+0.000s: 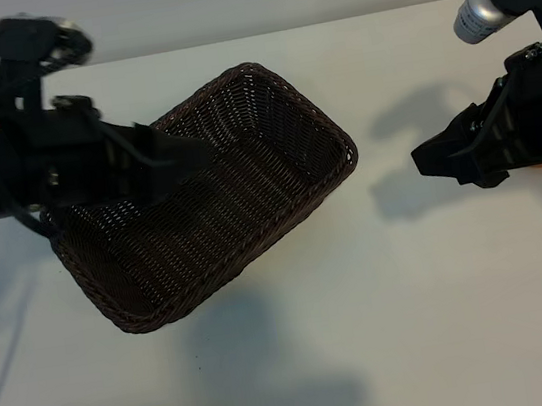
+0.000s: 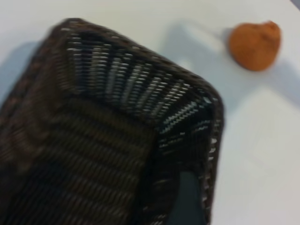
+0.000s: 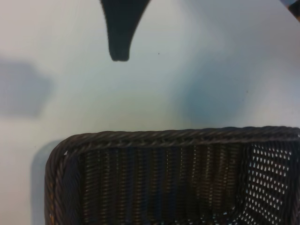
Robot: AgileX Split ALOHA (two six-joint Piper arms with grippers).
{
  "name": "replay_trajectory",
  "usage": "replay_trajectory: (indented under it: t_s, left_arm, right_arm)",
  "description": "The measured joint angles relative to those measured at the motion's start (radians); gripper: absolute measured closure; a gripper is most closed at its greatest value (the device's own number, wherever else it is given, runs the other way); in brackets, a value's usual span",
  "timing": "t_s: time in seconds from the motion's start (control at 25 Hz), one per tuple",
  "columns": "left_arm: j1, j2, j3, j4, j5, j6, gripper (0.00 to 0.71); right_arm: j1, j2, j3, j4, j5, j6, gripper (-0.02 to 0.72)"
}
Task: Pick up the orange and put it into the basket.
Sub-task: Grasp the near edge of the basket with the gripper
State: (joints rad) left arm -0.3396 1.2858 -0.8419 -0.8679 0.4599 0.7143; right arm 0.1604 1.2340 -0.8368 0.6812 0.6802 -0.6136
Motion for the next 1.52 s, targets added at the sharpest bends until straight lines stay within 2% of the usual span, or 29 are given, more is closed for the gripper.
replay_trajectory:
  t_s: [0.2, 0.4, 0.68, 0.88, 1.2, 1.52]
  left_arm:
    - [0.000, -0.038, -0.005, 0.340, 0.012, -0.370, 0.126]
    - [0.000, -0.057, -0.005, 0.717, 0.127, -0.776, 0.126]
    - [0.000, -0.093, -0.005, 1.051, 0.288, -1.210, 0.126]
    - [0.000, -0.093, -0.005, 1.093, 0.291, -1.339, 0.126]
    - [0.000, -0.080, 0.081, 1.136, 0.199, -1.485, 0.126]
    - [0.000, 0.012, 0.122, 1.116, 0.059, -1.524, 0.127]
  right_arm:
    - [0.000, 0.000, 0.000, -0.001, 0.000, 0.000, 0.110]
    - [0.000, 0.000, 0.000, -0.001, 0.000, 0.000, 0.110]
    - [0.000, 0.000, 0.000, -0.003, 0.005, 0.000, 0.110]
    - [0.000, 0.000, 0.000, -0.005, 0.007, 0.000, 0.110]
    - [0.000, 0.000, 0.000, -0.006, 0.012, 0.000, 0.110]
    - [0.000, 0.000, 0.000, -0.006, 0.018, -0.001, 0.110]
